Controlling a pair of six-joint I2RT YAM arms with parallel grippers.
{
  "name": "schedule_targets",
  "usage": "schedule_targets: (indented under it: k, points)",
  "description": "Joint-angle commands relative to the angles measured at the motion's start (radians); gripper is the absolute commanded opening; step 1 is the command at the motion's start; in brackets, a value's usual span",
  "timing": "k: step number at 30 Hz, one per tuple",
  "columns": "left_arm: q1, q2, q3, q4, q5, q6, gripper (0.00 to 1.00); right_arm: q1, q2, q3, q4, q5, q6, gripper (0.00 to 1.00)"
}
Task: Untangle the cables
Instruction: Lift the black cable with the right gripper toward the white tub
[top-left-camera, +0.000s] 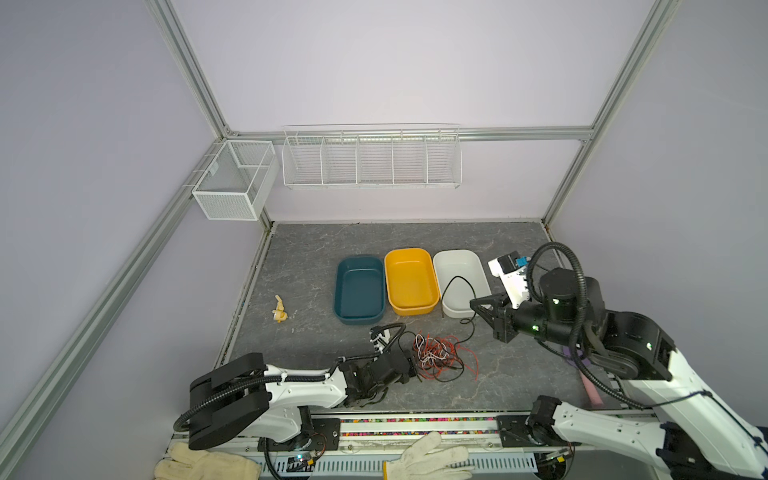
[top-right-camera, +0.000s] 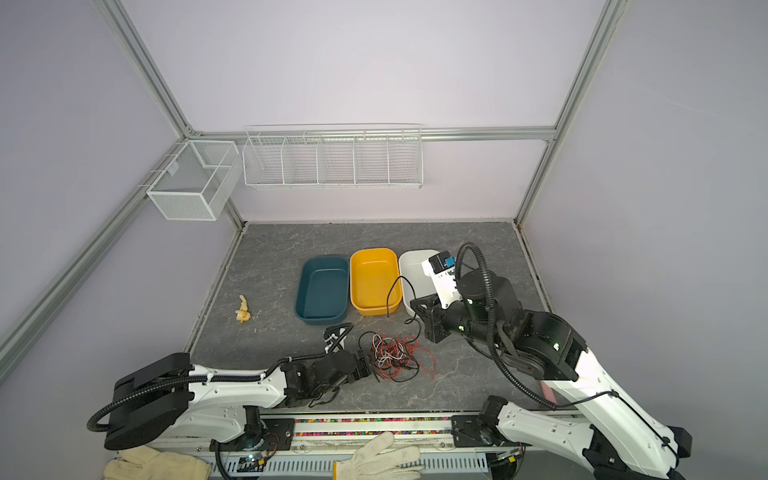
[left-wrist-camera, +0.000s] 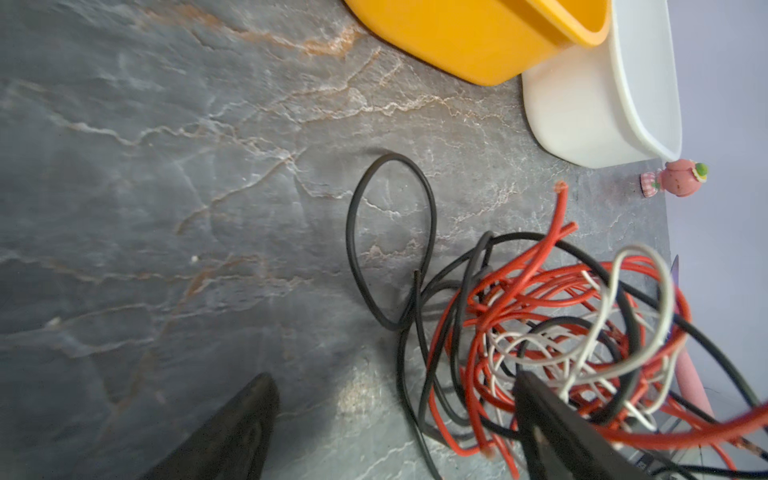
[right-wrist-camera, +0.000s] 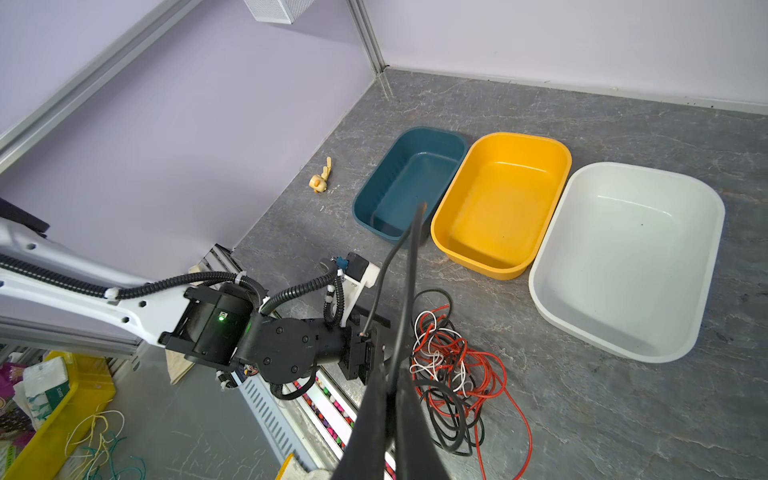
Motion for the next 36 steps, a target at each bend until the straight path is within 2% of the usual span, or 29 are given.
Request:
schedule_targets:
  k: [1,14,18,23,29,36]
  points:
    - [-0.004,-0.013,-0.013,-0.01,-0.033,-0.025,0.89,0.006,0.014,0.074,-0.024,-0.012,-0.037,0.07]
    - [-0.004,-0.022,-0.041,-0.008,-0.04,-0.035,0.89,0.006,0.145,0.329,-0.146,-0.065,-0.099,0.07]
    - [-0.004,-0.049,-0.051,-0.013,-0.048,-0.038,0.89,0.006,0.169,0.375,-0.152,-0.088,-0.102,0.07]
    - [-0.004,-0.096,-0.053,-0.058,-0.068,-0.03,0.89,0.006,0.229,0.507,-0.202,-0.082,-0.135,0.07]
    - [-0.004,-0.197,-0.078,-0.097,-0.092,-0.021,0.9,0.005,0.231,0.449,-0.176,-0.048,-0.16,0.07]
    - [-0.003,-0.438,-0.02,-0.39,-0.203,0.077,0.97,-0.016,0.244,0.387,-0.126,-0.037,-0.195,0.07]
